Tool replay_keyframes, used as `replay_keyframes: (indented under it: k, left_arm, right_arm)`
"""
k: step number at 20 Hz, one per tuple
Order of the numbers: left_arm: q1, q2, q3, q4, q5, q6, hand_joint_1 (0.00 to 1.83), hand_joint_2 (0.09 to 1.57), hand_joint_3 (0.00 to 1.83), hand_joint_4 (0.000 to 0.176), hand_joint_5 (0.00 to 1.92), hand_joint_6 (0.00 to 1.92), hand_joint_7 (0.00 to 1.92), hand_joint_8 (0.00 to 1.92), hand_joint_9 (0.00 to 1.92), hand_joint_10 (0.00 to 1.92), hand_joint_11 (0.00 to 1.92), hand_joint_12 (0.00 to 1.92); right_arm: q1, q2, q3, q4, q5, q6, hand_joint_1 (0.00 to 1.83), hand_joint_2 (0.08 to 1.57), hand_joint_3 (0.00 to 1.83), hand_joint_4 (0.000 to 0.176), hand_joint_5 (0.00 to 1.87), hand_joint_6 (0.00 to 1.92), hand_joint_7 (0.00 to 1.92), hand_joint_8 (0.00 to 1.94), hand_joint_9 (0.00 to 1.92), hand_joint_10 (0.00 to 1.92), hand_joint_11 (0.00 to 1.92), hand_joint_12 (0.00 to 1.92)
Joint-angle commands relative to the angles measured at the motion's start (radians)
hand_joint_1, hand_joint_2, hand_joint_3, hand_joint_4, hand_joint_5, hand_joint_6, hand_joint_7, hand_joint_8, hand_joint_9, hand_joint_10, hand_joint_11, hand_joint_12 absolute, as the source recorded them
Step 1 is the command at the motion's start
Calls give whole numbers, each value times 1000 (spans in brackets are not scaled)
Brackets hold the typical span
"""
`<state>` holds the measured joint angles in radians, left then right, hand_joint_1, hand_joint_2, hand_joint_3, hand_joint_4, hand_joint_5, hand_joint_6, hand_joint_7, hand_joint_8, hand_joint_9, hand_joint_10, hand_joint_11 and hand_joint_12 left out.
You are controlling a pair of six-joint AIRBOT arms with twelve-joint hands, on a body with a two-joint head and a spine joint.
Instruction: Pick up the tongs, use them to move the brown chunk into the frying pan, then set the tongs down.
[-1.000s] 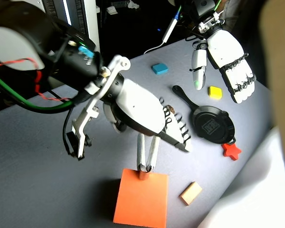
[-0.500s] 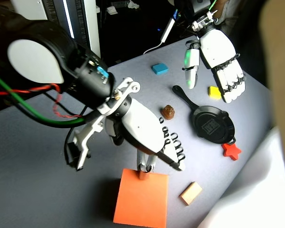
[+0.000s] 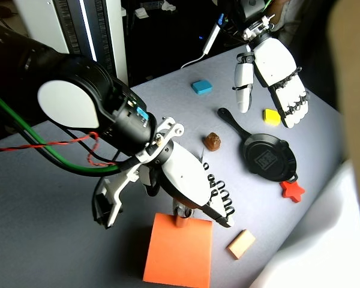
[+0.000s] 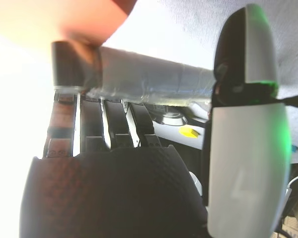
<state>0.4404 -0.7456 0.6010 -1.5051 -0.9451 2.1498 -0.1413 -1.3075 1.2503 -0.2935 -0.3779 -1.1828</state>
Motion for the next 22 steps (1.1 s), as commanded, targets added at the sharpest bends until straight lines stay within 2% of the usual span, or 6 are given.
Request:
replay_keyframes:
  k: [1,7,11,14,20,22]
  left_arm:
    - [-7,2,0,68,-66,-7,17,1251,0,0,66,4,81,2,64,1,0,245]
    - [-3,-2,1,68,-86,-10,0,1255,0,0,62,0,76,1,44,1,0,149]
    - [0,-4,-2,68,-101,-10,0,1255,1,0,82,4,85,3,67,5,0,208]
    - [3,-6,-8,68,-114,-13,2,1262,2,0,64,1,66,1,48,2,0,156]
    - [9,-9,-16,67,-152,-17,7,1257,0,0,99,8,94,4,81,8,0,274]
    - [9,-8,-18,64,-164,-17,0,1261,1,0,86,2,79,1,58,0,0,192]
  right_arm:
    - [3,2,6,-15,91,-10,982,855,0,0,0,0,0,0,0,0,0,0]
    - [-30,-40,50,-16,110,-34,995,848,0,0,0,0,0,0,0,0,0,0]
    - [-48,-57,64,-19,125,-46,945,891,12,0,0,0,0,0,0,0,0,0]
    - [-55,-68,81,-27,129,-47,975,869,0,0,0,0,0,0,0,0,0,0]
    - [-61,-69,83,-31,135,-47,957,891,9,0,0,0,7,3,3,1,0,0]
    - [-65,-69,83,-31,136,-47,996,913,17,0,29,11,61,19,66,25,32,17]
